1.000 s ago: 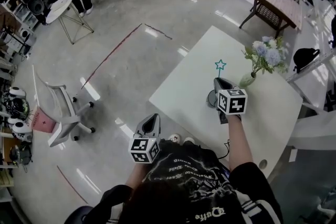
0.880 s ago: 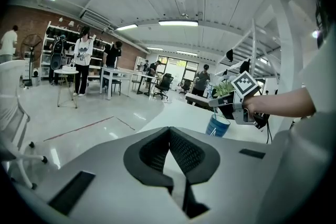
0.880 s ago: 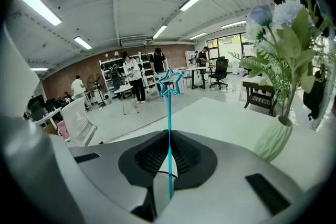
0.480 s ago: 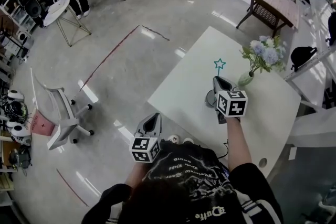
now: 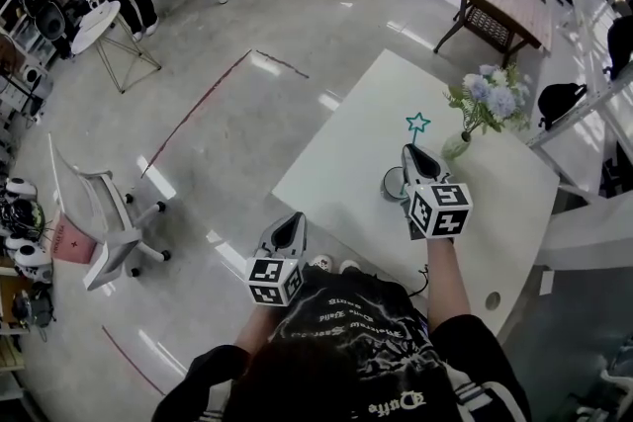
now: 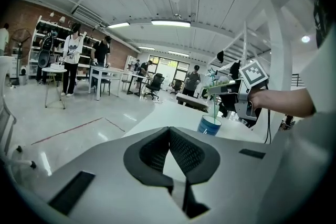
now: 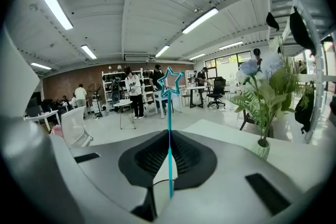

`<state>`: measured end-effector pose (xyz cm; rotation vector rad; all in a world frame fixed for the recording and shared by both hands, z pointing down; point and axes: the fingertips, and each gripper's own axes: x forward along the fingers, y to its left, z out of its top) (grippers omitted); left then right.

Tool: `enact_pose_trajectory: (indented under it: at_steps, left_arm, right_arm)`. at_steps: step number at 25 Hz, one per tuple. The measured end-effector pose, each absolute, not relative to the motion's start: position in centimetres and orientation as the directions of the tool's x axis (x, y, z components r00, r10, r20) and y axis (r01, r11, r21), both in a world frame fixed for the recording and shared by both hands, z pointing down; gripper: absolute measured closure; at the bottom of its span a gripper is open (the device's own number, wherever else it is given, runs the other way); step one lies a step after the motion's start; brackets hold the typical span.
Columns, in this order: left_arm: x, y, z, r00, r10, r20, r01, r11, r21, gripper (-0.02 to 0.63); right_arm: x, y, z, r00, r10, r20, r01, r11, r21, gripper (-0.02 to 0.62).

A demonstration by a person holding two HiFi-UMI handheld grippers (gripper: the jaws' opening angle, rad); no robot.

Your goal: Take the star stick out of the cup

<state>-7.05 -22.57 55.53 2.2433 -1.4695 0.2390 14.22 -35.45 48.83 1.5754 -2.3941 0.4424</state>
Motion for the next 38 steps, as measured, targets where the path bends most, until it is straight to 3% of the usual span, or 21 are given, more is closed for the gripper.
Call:
enact_pose_trajectory:
  at_steps: [14, 38]
  left_arm:
    - [-4.3, -22.9, 55.2, 0.524, -0.780, 0.342, -0.849, -0.445, 0.285, 0.586]
    - [3.1, -22.7, 54.6, 0.680, -0.658, 0.322, -0.732, -0.624, 0.271, 0.586]
  right_arm:
    - [16.9, -31.4, 42.9, -0.323, -0.921, 0.219, -0.946, 0.322, -0.038, 0.571]
    - [23.2, -22.8, 47.2, -0.146, -0.948, 0.283, -0.988, 0.156, 0.014, 0.571]
